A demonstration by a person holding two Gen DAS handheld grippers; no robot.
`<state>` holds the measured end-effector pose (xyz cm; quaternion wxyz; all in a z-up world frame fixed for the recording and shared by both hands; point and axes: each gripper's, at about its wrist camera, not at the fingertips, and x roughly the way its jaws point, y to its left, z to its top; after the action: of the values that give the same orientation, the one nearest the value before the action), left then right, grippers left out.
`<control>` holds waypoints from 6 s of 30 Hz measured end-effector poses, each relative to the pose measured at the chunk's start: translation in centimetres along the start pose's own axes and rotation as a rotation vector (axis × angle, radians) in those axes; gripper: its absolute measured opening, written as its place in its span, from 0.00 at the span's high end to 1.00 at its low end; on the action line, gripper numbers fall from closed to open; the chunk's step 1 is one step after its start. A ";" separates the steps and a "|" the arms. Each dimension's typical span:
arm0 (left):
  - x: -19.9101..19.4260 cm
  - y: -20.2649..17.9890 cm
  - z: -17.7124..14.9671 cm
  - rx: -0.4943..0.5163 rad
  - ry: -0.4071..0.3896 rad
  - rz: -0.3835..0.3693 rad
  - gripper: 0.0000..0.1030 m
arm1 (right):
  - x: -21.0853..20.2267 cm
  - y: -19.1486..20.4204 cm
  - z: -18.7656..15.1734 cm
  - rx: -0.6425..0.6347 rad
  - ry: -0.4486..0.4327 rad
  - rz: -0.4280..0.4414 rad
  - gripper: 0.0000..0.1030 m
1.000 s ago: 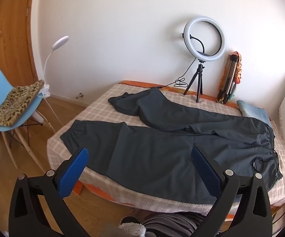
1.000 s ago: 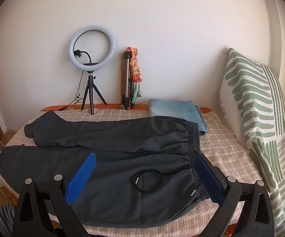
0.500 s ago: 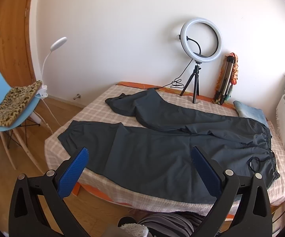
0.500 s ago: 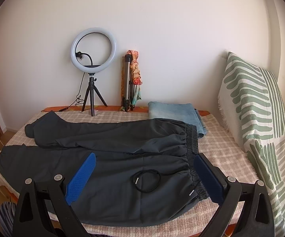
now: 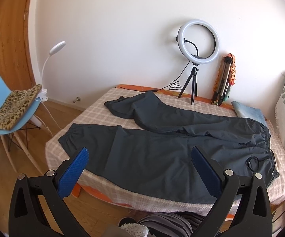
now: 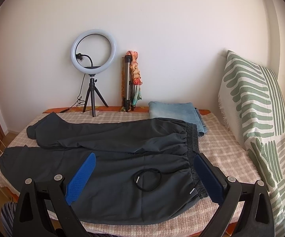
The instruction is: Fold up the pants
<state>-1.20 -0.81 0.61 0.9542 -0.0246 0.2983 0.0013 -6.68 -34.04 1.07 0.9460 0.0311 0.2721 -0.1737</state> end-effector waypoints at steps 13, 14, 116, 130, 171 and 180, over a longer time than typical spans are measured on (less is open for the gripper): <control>-0.1 -0.4 0.1 0.011 -0.007 -0.001 0.00 | 0.1 -0.5 -0.4 0.011 0.005 0.000 0.02; -0.1 -0.4 0.1 0.010 -0.006 -0.001 0.00 | 0.1 -0.6 -0.4 0.011 0.007 0.002 0.02; 49.9 11.1 15.0 -0.178 0.515 -0.152 0.38 | 43.4 23.9 7.3 -0.526 0.544 0.676 0.13; 50.3 9.7 13.6 -0.017 0.439 0.018 0.80 | 44.8 24.2 5.5 -0.590 0.556 0.619 0.12; 50.2 10.1 12.9 -0.045 0.384 -0.090 0.81 | 46.3 23.1 6.2 -0.639 0.557 0.661 0.11; 46.1 13.8 15.6 -0.193 0.272 -0.067 0.88 | 42.4 23.6 5.8 -0.652 0.502 0.656 0.98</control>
<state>45.37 13.20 -13.49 0.8977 -0.1262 0.4222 -0.0052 37.93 -26.00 -17.13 0.8171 -0.1405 0.5060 0.2380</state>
